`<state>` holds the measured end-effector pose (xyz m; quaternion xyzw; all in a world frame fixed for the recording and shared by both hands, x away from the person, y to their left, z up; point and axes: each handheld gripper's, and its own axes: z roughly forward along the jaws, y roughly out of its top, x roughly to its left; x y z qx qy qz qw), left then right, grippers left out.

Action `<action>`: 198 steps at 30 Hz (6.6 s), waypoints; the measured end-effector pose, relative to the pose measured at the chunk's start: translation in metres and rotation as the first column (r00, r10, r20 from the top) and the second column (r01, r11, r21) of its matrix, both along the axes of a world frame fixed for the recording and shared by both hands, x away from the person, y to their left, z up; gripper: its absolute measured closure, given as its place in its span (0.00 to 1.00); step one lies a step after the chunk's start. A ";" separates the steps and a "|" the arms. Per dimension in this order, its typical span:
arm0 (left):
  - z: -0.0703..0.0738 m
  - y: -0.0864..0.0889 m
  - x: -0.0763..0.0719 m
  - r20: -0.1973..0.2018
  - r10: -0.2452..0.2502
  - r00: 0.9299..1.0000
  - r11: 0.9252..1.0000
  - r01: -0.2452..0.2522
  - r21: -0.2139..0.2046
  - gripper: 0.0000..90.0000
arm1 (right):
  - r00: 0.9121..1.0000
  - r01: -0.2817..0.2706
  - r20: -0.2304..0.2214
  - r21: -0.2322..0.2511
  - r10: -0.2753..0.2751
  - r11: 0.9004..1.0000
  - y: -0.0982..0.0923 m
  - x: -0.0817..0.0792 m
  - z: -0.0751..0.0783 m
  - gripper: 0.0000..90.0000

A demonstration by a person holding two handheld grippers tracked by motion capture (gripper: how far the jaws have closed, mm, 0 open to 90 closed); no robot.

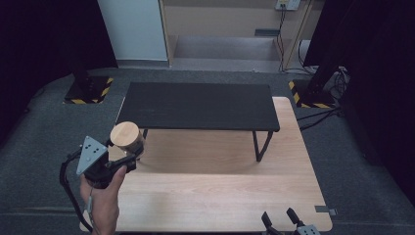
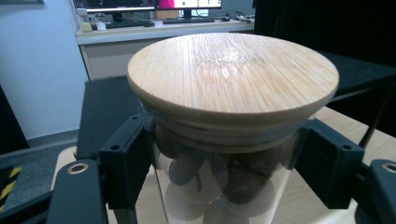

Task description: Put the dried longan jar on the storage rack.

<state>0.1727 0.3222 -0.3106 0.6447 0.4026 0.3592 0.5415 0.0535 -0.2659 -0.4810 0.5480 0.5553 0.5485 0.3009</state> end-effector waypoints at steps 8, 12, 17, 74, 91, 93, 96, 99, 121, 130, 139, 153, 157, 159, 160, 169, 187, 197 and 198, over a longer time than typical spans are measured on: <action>0.031 -0.002 0.028 0.011 0.005 1.000 1.000 -0.005 0.010 0.27 | 1.000 0.007 0.007 0.002 -0.007 1.000 -0.002 0.002 0.001 0.08; 0.040 -0.005 0.044 0.017 0.012 1.000 1.000 -0.012 0.011 0.27 | 1.000 0.012 0.012 0.004 -0.012 1.000 -0.003 0.001 0.002 0.08; 0.047 -0.010 0.063 0.028 0.031 0.999 0.999 -0.032 0.026 0.27 | 1.000 0.025 0.015 0.004 -0.025 1.000 -0.005 -0.001 0.004 0.08; 0.015 -0.015 0.129 -0.016 0.106 0.994 0.993 -0.105 0.050 0.02 | 0.998 0.058 -0.014 -0.001 -0.058 0.998 -0.009 -0.001 0.001 0.08; 0.011 0.003 0.082 0.030 0.069 0.997 0.998 -0.068 -0.016 0.01 | 0.998 0.060 -0.004 -0.004 -0.060 0.998 -0.006 0.000 0.003 0.06; 0.006 0.002 0.071 0.043 0.076 0.996 0.997 -0.076 -0.007 0.01 | 0.998 0.056 -0.003 -0.005 -0.056 0.998 -0.006 0.001 0.004 0.06; -0.003 0.003 0.056 0.048 0.073 0.996 0.997 -0.073 -0.009 0.01 | 0.999 0.050 -0.001 -0.006 -0.050 0.999 -0.004 0.002 0.005 0.06; -0.015 0.006 0.040 0.046 0.070 0.996 0.997 -0.069 -0.016 0.01 | 0.999 0.044 -0.001 -0.005 -0.044 0.999 -0.003 0.004 0.005 0.06; -0.115 0.015 -0.038 -0.035 0.105 0.994 0.994 -0.106 -0.030 0.02 | 1.000 0.001 0.002 -0.015 -0.001 1.000 0.004 0.011 0.006 0.06; -0.130 0.020 -0.048 -0.061 0.131 0.989 0.991 -0.133 -0.031 0.02 | 1.000 -0.003 -0.001 -0.017 0.003 1.000 0.005 0.012 0.006 0.06; -0.136 0.021 -0.053 -0.062 0.148 0.987 0.988 -0.149 -0.029 0.02 | 1.000 -0.007 -0.001 -0.018 0.007 1.000 0.006 0.014 0.006 0.06; -0.143 0.025 -0.058 -0.084 0.160 0.984 0.986 -0.163 -0.022 0.02 | 1.000 -0.007 -0.008 -0.021 0.007 1.000 0.007 0.016 0.006 0.06; -0.145 0.027 -0.060 -0.088 0.166 0.982 0.985 -0.168 -0.023 0.02 | 1.000 -0.008 -0.007 -0.024 0.008 1.000 0.008 0.017 0.006 0.06; -0.146 0.028 -0.061 -0.089 0.168 0.982 0.985 -0.171 -0.021 0.02 | 1.000 -0.009 -0.008 -0.026 0.009 1.000 0.008 0.018 0.006 0.06; -0.146 0.028 -0.061 -0.089 0.169 0.982 0.985 -0.172 -0.022 0.02 | 1.000 -0.009 -0.008 -0.026 0.009 1.000 0.008 0.018 0.006 0.06; -0.147 0.031 -0.065 -0.090 0.173 0.981 0.984 -0.175 -0.013 0.02 | 1.000 -0.012 -0.012 -0.027 0.012 1.000 0.009 0.020 0.007 0.06; -0.149 0.031 -0.072 -0.095 0.193 0.976 0.981 -0.194 0.007 0.02 | 1.000 -0.013 -0.017 -0.031 0.012 0.999 0.011 0.020 0.006 0.06; -0.149 0.028 -0.074 -0.093 0.199 0.976 0.980 -0.199 0.013 0.02 | 1.000 -0.011 -0.013 -0.030 0.011 1.000 0.011 0.021 0.005 0.06; -0.149 0.028 -0.074 -0.094 0.200 0.975 0.980 -0.200 0.013 0.02 | 1.000 -0.011 -0.013 -0.029 0.010 1.000 0.010 0.020 0.005 0.06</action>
